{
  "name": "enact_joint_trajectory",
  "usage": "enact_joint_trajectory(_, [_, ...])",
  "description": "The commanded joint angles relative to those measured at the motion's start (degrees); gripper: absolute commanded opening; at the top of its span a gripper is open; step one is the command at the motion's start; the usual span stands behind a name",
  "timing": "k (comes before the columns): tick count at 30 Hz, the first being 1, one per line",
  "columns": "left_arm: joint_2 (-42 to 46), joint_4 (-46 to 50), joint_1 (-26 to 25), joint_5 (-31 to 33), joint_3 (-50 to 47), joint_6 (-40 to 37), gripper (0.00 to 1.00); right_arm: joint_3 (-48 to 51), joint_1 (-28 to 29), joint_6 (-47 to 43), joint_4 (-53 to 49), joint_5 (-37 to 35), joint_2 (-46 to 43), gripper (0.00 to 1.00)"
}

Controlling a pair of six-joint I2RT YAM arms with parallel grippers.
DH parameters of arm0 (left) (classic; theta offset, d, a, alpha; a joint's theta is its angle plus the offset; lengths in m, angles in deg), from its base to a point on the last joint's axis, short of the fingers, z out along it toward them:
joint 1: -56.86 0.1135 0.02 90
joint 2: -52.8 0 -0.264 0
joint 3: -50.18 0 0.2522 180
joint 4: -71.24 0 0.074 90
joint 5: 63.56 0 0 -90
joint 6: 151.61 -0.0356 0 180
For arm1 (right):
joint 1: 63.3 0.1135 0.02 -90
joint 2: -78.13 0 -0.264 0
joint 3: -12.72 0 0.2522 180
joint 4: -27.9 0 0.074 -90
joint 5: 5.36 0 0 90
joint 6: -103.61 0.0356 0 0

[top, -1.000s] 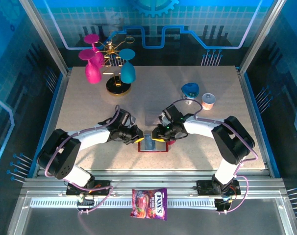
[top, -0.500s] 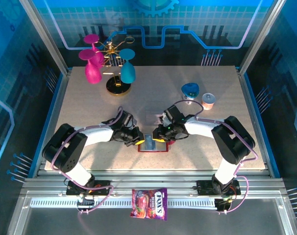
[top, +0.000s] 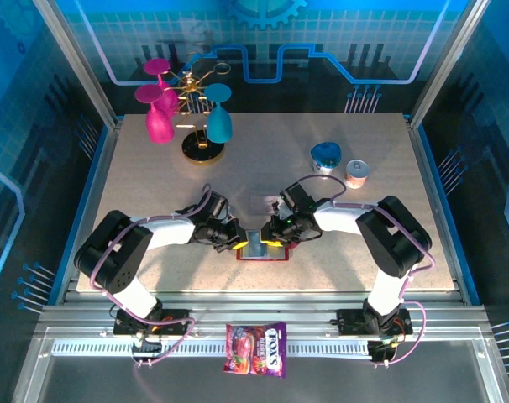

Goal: Take the credit cards out of the card holder

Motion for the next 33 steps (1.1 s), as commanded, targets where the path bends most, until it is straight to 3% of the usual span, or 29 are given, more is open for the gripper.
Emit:
enact_joint_trajectory(1, [-1.34, 0.95, -0.26, -0.56, -1.56, -0.74, 0.09, 2.61, -0.79, 1.61, 3.28, 2.66, 0.84, 0.29])
enact_joint_trajectory(8, [-1.34, 0.84, -0.23, -0.41, -1.88, -0.68, 0.09, 4.22, -1.25, 4.19, 7.79, 4.64, 0.1, 0.25])
enact_joint_trajectory(33, [-0.13, 1.46, -0.19, -0.02, -2.31, -0.52, 0.09, 7.49, -3.0, 3.94, 9.3, 4.52, -3.03, 0.06])
